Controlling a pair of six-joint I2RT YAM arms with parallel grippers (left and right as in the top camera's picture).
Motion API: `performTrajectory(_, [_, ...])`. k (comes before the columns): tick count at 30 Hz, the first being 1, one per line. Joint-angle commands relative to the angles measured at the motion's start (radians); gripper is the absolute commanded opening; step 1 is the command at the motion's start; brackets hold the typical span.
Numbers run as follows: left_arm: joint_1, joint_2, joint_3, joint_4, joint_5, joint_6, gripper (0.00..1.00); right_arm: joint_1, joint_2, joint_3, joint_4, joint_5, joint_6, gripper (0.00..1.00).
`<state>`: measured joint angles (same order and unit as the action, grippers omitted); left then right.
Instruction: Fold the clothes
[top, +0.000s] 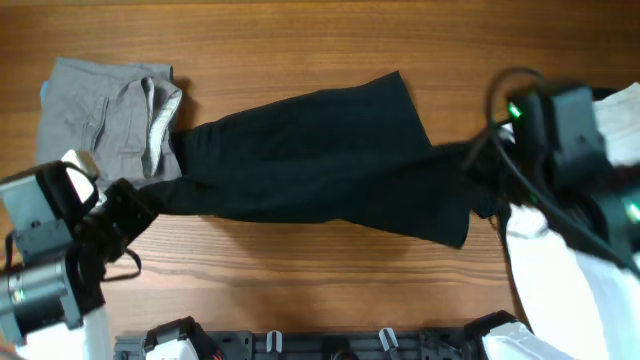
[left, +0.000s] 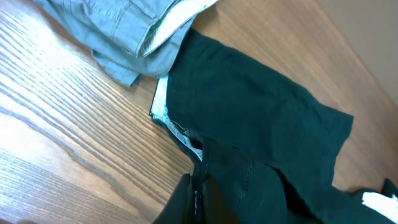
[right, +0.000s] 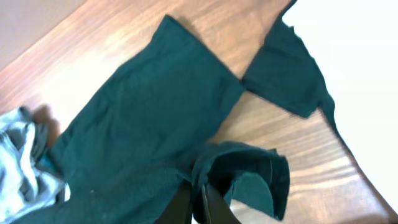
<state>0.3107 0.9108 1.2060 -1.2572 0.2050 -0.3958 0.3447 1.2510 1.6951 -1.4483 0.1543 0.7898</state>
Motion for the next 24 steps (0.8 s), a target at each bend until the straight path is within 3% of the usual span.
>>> performTrajectory(1, [0.007,0.098,0.011,0.038,-0.039,-0.001,0.04,0.002,0.11,0.013,0.086,0.086,-0.084,0.07])
performTrajectory(13, [-0.005,0.474,0.011,0.393,-0.03,-0.002,0.05,-0.026,0.541,0.013,0.429,0.159,-0.087,0.1])
performTrajectory(14, [-0.015,0.512,0.011,0.423,-0.031,-0.002,0.06,-0.036,0.58,0.013,0.453,0.16,-0.087,0.19])
performTrajectory(15, [-0.024,0.536,0.011,0.442,-0.031,-0.002,0.1,-0.043,0.609,0.013,0.473,0.157,-0.087,0.38])
performTrajectory(16, [-0.037,0.566,0.011,0.464,-0.031,-0.002,0.21,-0.051,0.637,0.013,0.498,0.154,-0.097,0.72])
performTrajectory(17, [-0.048,0.592,0.011,0.488,-0.031,-0.001,0.34,-0.059,0.662,0.013,0.523,0.152,-0.136,0.79])
performTrajectory(19, [-0.06,0.621,0.011,0.513,-0.031,-0.001,0.54,-0.086,0.69,0.013,0.536,0.153,-0.196,0.86])
performTrajectory(22, [-0.06,0.613,0.011,0.494,-0.031,0.0,0.75,-0.158,0.685,0.013,0.444,0.089,-0.229,0.88])
performTrajectory(24, [-0.061,0.602,0.011,0.455,-0.024,0.023,0.76,-0.212,0.686,0.012,0.374,-0.079,-0.351,0.88])
